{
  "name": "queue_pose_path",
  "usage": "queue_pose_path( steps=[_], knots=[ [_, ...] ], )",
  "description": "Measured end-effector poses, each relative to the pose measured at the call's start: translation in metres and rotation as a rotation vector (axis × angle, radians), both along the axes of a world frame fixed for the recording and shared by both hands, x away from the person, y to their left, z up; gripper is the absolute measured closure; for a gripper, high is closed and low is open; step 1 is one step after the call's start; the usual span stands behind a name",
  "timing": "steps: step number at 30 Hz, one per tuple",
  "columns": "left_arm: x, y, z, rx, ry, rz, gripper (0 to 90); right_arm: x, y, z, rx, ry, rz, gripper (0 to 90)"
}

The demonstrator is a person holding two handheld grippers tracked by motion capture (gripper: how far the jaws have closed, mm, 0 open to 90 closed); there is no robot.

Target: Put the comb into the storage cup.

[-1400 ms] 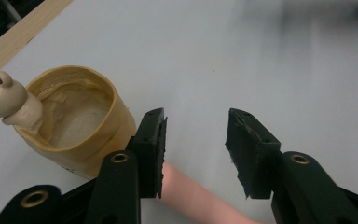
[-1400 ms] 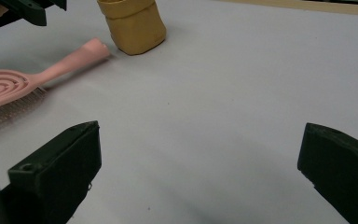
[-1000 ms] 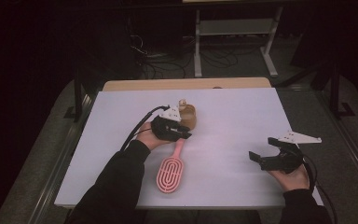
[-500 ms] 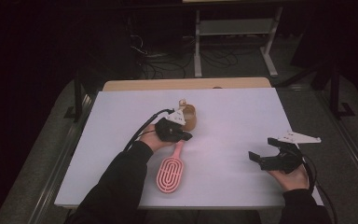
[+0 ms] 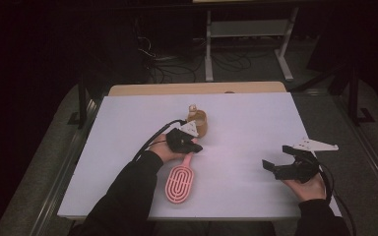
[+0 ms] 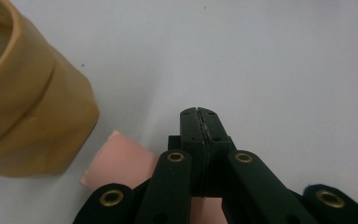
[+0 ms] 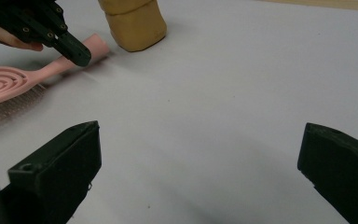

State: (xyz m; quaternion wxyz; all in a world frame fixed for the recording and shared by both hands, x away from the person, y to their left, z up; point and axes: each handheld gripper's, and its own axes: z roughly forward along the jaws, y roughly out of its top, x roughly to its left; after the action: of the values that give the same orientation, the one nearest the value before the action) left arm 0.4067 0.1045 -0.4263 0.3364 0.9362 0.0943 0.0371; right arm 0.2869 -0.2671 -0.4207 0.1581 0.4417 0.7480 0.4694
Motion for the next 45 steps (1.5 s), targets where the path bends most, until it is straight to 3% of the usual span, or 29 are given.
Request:
queue_pose_path(
  steps=[6,12,25,36,45],
  knots=[
    [0.003,0.009,0.0,-0.024,0.018,0.018,90.0,0.001,-0.001,0.0,-0.001,0.004,-0.001,0.0],
    [0.001,0.012,-0.004,-0.017,0.027,0.018,90.0,0.001,0.0,-0.001,-0.006,0.008,0.0,0.0],
    [-0.003,0.037,-0.008,-0.039,0.046,0.079,90.0,0.002,0.002,-0.002,-0.016,0.014,0.005,0.0],
    [-0.016,0.057,-0.006,-0.055,0.026,0.114,90.0,0.002,0.004,-0.002,-0.027,0.018,0.008,0.0],
    [-0.025,0.066,-0.006,-0.026,-0.024,0.133,90.0,0.002,0.004,-0.003,-0.028,0.023,0.009,0.0]
  ],
)
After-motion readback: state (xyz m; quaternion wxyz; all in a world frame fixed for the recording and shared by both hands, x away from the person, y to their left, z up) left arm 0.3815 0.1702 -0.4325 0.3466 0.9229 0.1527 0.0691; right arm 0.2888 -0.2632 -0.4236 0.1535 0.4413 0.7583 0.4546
